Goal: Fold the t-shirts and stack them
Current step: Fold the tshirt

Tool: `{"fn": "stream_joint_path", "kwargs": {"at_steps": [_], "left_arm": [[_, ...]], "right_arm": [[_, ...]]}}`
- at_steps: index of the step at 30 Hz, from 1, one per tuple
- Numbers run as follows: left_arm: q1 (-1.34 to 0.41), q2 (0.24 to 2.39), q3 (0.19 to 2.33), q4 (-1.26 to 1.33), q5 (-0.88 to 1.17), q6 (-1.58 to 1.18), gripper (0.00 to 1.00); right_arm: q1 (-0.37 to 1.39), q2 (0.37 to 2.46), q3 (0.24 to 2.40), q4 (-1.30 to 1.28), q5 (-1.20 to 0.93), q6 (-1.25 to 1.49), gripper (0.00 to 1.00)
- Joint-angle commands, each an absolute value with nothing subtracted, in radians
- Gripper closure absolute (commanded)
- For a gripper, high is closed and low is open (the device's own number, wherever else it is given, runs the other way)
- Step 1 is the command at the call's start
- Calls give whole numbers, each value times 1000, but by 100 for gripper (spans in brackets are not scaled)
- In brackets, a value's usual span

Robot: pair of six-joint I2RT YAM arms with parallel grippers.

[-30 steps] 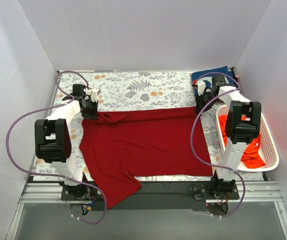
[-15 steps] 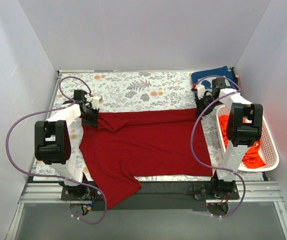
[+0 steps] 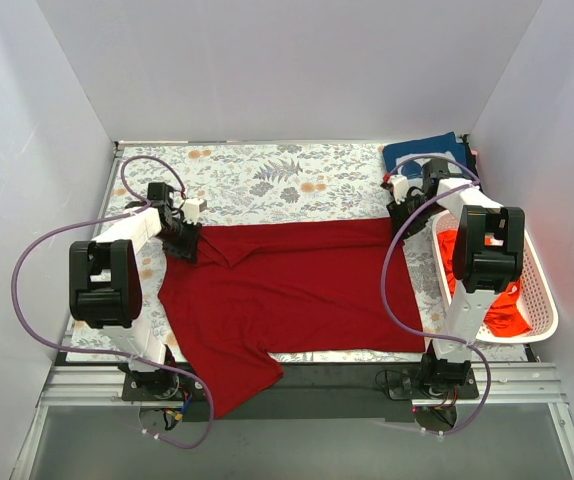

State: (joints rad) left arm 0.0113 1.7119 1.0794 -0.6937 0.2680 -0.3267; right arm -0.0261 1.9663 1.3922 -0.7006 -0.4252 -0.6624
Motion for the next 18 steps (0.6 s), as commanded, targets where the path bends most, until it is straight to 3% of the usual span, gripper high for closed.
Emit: {"fn": "stream_joint_path", "kwargs": {"at_steps": [1, 3, 4, 7, 18], "left_arm": [[15, 1597, 1156, -854, 382, -191, 67], [15, 1544, 1187, -903, 437, -169, 60], [17, 1536, 1215, -922, 452, -170, 59], [25, 1565, 1282, -930, 469, -212, 59], [25, 1839, 1396, -752, 308, -367, 54]], "right_arm": [[-29, 1913, 1445, -819, -437, -709, 58], [-28, 1870, 1468, -874, -451, -748, 47], [-25, 1862, 1492, -921, -459, -759, 46], [-6, 1842, 1505, -980, -492, -792, 57], [160, 2009, 1552, -876, -456, -695, 56]]}}
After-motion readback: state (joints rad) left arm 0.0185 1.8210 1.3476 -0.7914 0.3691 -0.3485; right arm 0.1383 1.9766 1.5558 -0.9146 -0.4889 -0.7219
